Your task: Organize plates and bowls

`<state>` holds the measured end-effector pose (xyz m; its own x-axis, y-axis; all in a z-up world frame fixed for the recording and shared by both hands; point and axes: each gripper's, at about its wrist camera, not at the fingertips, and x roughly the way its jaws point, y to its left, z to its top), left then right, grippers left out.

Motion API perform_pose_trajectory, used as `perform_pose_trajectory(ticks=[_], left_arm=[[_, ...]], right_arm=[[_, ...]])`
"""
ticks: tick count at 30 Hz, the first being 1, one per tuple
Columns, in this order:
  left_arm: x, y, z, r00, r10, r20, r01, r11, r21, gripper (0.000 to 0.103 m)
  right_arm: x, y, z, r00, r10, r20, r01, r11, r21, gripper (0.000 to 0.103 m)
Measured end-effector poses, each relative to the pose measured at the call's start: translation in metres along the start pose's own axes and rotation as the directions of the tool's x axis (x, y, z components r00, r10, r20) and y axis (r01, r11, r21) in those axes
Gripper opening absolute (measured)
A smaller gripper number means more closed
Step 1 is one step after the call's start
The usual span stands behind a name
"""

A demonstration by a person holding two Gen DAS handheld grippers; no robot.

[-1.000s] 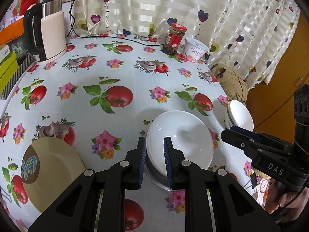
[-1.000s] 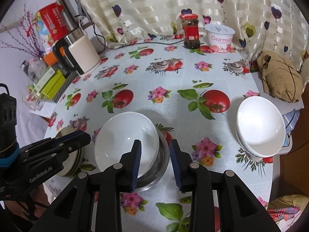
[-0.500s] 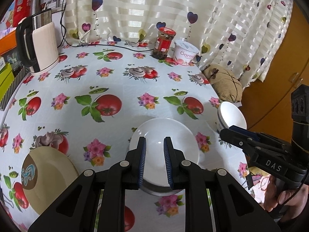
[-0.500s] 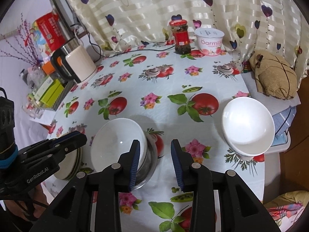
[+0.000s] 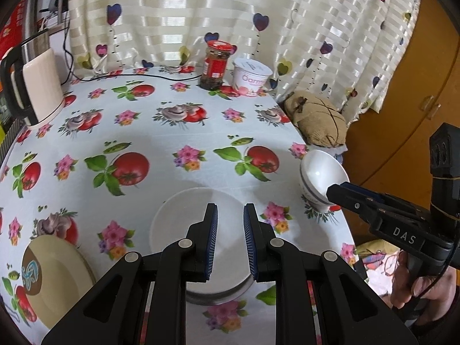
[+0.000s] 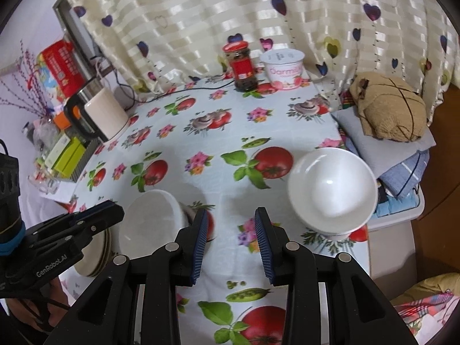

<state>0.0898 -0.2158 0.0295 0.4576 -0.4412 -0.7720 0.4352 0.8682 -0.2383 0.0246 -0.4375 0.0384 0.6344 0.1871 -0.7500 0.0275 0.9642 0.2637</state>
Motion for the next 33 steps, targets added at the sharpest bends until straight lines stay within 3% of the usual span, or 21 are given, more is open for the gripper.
perform_pose_trajectory(ticks=[19, 33], left_arm=[[0.039, -0.059, 0.021, 0.996, -0.069, -0.05, 0.072, 0.996, 0.057, 0.019], [0.076, -0.084, 0.03, 0.989, -0.108, -0.101, 0.111, 0.993, 0.03, 0.022]], right_arm=[[-0.011, -0.065, 0.002, 0.998, -0.06, 0.032, 0.055, 0.991, 0.121, 0.033], [-0.005, -0.11, 0.0, 0.993, -0.116, 0.023, 0.109, 0.975, 0.193, 0.034]])
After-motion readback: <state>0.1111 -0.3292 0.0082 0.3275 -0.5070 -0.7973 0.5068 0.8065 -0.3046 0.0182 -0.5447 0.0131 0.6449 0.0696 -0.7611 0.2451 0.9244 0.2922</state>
